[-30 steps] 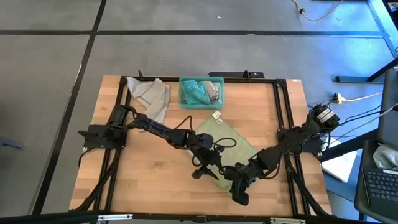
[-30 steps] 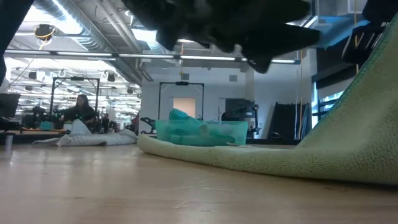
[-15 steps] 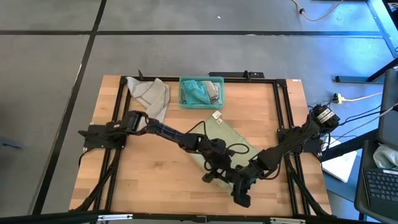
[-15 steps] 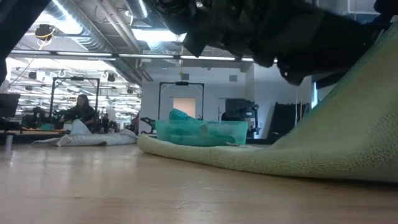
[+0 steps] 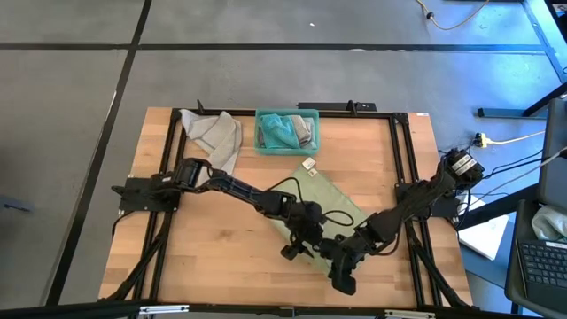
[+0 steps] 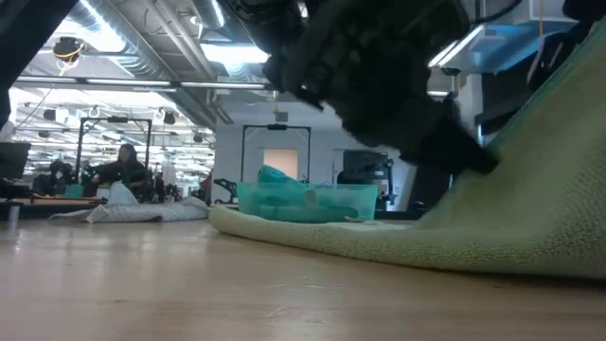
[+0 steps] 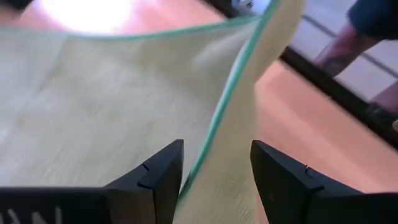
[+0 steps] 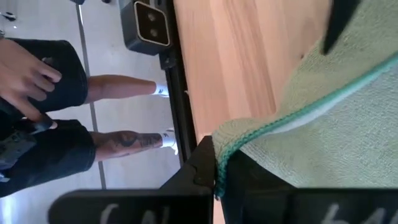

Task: Fold microfiber towels
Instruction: Fold the green towel

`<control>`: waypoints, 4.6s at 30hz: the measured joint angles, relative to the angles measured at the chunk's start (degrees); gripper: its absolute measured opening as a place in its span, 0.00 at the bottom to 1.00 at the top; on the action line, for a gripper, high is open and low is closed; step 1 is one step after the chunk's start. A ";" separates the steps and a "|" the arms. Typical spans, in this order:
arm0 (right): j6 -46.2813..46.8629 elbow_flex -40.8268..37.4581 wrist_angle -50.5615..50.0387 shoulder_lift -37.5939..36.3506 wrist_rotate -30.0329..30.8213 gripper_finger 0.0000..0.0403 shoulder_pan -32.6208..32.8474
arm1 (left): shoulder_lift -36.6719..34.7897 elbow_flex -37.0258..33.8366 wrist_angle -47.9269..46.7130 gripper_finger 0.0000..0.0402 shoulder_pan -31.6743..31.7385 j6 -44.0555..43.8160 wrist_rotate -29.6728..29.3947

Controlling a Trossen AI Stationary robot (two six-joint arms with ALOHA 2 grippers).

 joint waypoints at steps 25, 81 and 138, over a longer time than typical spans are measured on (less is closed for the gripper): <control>4.79 -0.02 -0.99 0.01 1.59 0.02 5.10 | -0.55 0.24 -26.88 0.45 9.95 10.48 -2.38; 17.98 0.13 18.61 16.66 21.51 0.17 -4.06 | -2.36 -0.04 -57.20 0.38 7.53 -1.47 4.65; -14.06 0.87 -8.67 17.98 -11.40 0.03 -9.19 | -17.27 -21.81 -43.36 0.21 15.41 -16.64 -7.28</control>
